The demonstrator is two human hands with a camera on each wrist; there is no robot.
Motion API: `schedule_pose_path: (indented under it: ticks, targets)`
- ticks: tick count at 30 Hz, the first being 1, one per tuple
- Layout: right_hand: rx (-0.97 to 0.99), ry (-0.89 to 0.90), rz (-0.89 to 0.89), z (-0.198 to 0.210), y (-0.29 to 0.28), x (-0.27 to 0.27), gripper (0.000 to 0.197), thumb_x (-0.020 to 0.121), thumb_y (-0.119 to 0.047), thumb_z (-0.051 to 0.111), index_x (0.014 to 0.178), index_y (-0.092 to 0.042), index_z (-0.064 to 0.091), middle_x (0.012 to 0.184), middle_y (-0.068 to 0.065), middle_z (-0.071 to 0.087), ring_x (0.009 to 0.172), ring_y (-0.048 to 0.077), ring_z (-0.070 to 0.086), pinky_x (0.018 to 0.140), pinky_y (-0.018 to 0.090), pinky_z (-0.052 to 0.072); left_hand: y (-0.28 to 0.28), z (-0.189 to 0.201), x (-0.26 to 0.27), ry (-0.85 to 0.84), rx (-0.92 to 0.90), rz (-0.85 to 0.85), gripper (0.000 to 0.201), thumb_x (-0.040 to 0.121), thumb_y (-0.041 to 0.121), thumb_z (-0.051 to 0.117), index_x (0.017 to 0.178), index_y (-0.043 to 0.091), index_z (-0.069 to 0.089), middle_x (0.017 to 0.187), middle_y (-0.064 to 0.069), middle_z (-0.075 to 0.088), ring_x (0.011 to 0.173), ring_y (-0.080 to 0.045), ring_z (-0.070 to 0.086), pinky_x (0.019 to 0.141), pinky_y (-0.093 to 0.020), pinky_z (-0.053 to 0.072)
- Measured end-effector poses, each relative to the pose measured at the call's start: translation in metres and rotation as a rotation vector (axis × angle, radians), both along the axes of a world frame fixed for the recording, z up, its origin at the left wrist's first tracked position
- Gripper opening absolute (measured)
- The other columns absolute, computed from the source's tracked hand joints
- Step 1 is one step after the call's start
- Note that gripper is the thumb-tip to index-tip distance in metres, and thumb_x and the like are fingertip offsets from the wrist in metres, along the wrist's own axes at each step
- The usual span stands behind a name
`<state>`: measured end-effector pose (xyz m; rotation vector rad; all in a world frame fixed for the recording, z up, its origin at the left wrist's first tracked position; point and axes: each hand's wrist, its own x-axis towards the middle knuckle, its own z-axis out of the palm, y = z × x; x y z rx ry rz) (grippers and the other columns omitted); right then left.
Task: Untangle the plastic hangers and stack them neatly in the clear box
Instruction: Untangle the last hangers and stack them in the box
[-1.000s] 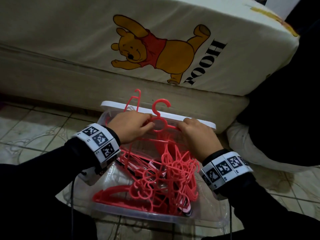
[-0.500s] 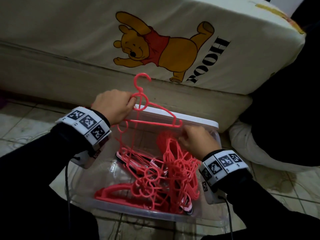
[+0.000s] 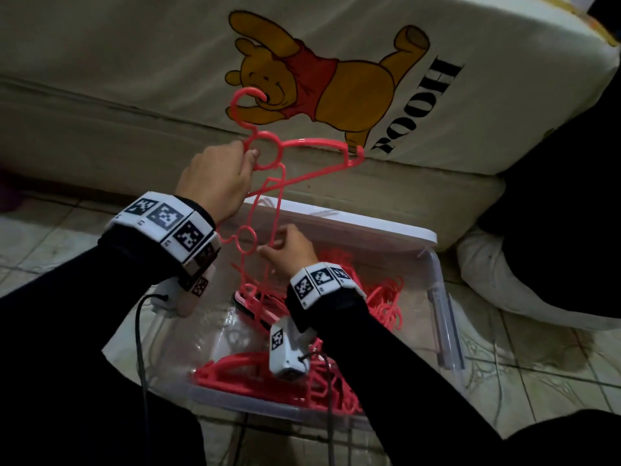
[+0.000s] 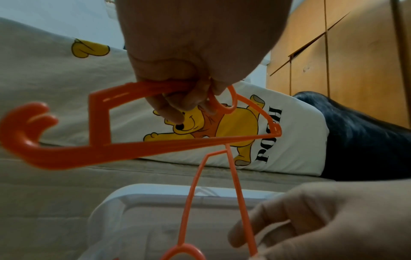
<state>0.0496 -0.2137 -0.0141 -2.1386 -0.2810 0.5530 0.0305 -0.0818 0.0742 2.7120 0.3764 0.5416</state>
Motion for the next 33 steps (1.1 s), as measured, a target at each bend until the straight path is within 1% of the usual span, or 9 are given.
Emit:
schedule_pose_path:
  ticks: [4,8,12,14,17,21,25,29,33]
  targets:
    - [0.050,-0.078,0.004,0.003,-0.001,0.000,0.011,0.083,-0.002,0.065,0.092,-0.008,0.068,0.085,0.004,0.068,0.076,0.017,0.064,0.083,0.038,0.055,0.001,0.001,-0.001,-0.034,-0.042,-0.004,0.030,0.101,0.036,0.031,0.087,0.013,0.043,0.096,-0.029,0.060,0.087,-0.047,0.053,0.062,-0.039,0.028]
    - [0.037,-0.117,0.059,0.011,-0.031,0.006,0.010,0.081,-0.003,0.068,0.082,-0.013,0.068,0.083,0.006,0.069,0.071,0.016,0.063,0.077,0.032,0.055,0.001,0.005,-0.001,-0.087,-0.146,0.016,0.028,0.102,0.033,0.034,0.095,0.009,0.045,0.094,-0.027,0.058,0.088,-0.044,0.053,0.064,-0.036,0.025]
    - [0.063,-0.072,0.062,0.024,-0.072,0.010,0.024,0.077,0.000,0.072,0.069,-0.020,0.061,0.065,0.000,0.062,0.049,0.008,0.054,0.057,0.024,0.049,-0.001,0.011,-0.001,-0.155,-0.343,0.060,0.032,0.102,0.033,0.034,0.106,0.005,0.050,0.083,-0.008,0.051,0.076,-0.025,0.046,0.063,-0.031,0.025]
    - [0.102,-0.036,0.057,0.032,-0.091,0.010,0.026,0.076,0.003,0.072,0.068,-0.018,0.061,0.062,0.001,0.061,0.044,0.009,0.052,0.050,0.023,0.047,-0.002,0.012,-0.001,-0.167,-0.405,0.062,0.034,0.102,0.034,0.034,0.109,0.005,0.050,0.085,-0.007,0.053,0.077,-0.024,0.048,0.065,-0.032,0.030]
    - [0.181,0.000,0.075,0.045,-0.115,0.007,0.022,0.076,0.006,0.071,0.069,-0.013,0.063,0.064,0.007,0.064,0.054,0.016,0.060,0.053,0.025,0.050,-0.007,0.011,-0.004,-0.096,-0.413,0.032,0.038,0.100,0.042,0.035,0.112,0.009,0.051,0.091,-0.005,0.055,0.084,-0.022,0.049,0.071,-0.032,0.034]
    - [0.316,-0.059,0.073,0.061,-0.127,0.005,0.021,0.076,0.011,0.069,0.071,-0.009,0.064,0.064,0.007,0.066,0.057,0.013,0.064,0.055,0.020,0.052,-0.017,0.002,-0.006,0.063,-0.388,-0.077,0.046,0.095,0.055,0.033,0.107,0.013,0.048,0.086,-0.005,0.056,0.084,-0.022,0.051,0.069,-0.033,0.033]
    - [0.300,-0.161,0.157,0.074,-0.127,0.008,0.025,0.078,0.007,0.068,0.077,-0.017,0.061,0.069,0.006,0.067,0.062,0.014,0.066,0.060,0.022,0.051,-0.029,-0.003,-0.007,0.113,-0.443,-0.133,0.043,0.091,0.061,0.035,0.094,0.020,0.044,0.071,0.006,0.049,0.076,-0.022,0.051,0.068,-0.033,0.036]
    - [0.313,-0.187,0.168,0.086,-0.135,0.014,0.027,0.079,0.005,0.069,0.087,-0.018,0.056,0.073,0.009,0.066,0.062,0.013,0.065,0.059,0.022,0.052,-0.032,-0.003,-0.007,0.115,-0.440,-0.201,0.035,0.091,0.048,0.051,0.106,0.016,0.051,0.093,0.007,0.057,0.088,-0.012,0.054,0.076,-0.025,0.038]
    - [0.325,-0.210,0.096,0.092,-0.142,0.025,0.032,0.076,0.004,0.071,0.093,-0.018,0.055,0.074,0.015,0.065,0.062,0.018,0.066,0.057,0.022,0.052,-0.032,-0.002,-0.007,0.129,-0.389,-0.261,0.030,0.095,0.035,0.052,0.097,0.005,0.057,0.074,0.002,0.052,0.070,-0.017,0.050,0.065,-0.033,0.039]
